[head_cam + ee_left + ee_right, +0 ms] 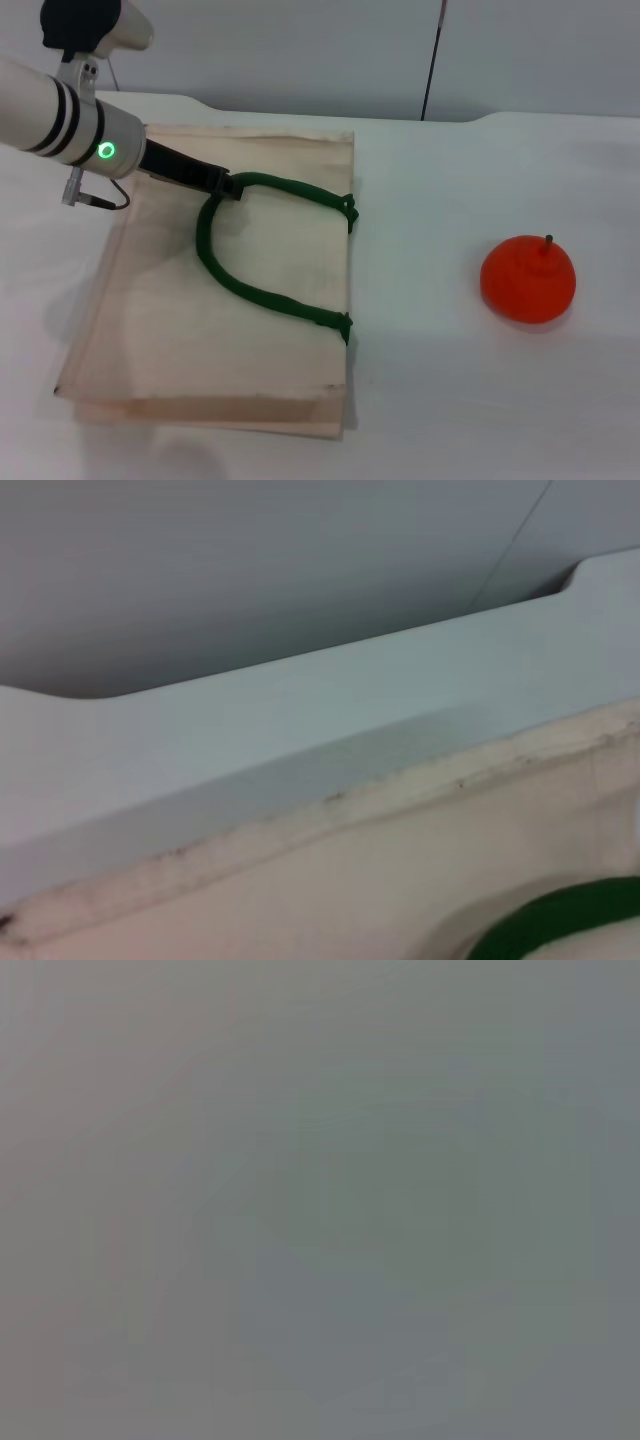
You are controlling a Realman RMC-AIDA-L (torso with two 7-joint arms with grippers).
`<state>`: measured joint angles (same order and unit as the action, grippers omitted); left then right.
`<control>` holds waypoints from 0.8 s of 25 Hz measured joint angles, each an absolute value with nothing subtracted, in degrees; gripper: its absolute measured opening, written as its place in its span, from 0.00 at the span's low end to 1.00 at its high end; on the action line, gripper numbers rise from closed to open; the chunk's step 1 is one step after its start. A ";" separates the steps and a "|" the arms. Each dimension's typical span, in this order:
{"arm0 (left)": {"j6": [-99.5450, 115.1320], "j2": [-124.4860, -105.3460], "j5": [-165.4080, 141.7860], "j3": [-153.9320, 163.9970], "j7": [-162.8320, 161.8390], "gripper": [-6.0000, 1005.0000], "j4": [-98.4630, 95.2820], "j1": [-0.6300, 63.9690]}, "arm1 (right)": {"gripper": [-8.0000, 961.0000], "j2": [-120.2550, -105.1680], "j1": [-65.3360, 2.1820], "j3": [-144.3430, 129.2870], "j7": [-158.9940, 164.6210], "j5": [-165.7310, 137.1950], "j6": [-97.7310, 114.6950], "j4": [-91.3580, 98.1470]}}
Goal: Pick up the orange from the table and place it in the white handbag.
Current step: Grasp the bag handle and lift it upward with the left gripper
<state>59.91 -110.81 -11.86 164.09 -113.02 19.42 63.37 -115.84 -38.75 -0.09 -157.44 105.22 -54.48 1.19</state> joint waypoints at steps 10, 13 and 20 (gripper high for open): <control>61.18 -110.36 -11.55 164.09 -112.38 0.17 20.06 65.54 | 0.93 -115.84 -38.15 0.02 -157.40 105.55 -54.40 1.32; 65.26 -109.06 -10.99 164.10 -112.17 0.15 21.86 67.56 | 0.93 -115.83 -37.87 0.07 -156.83 105.63 -54.40 1.53; 87.75 -107.46 -7.23 164.20 -107.93 0.15 38.70 75.52 | 0.93 -115.83 -37.34 0.00 -154.51 105.34 -53.52 2.36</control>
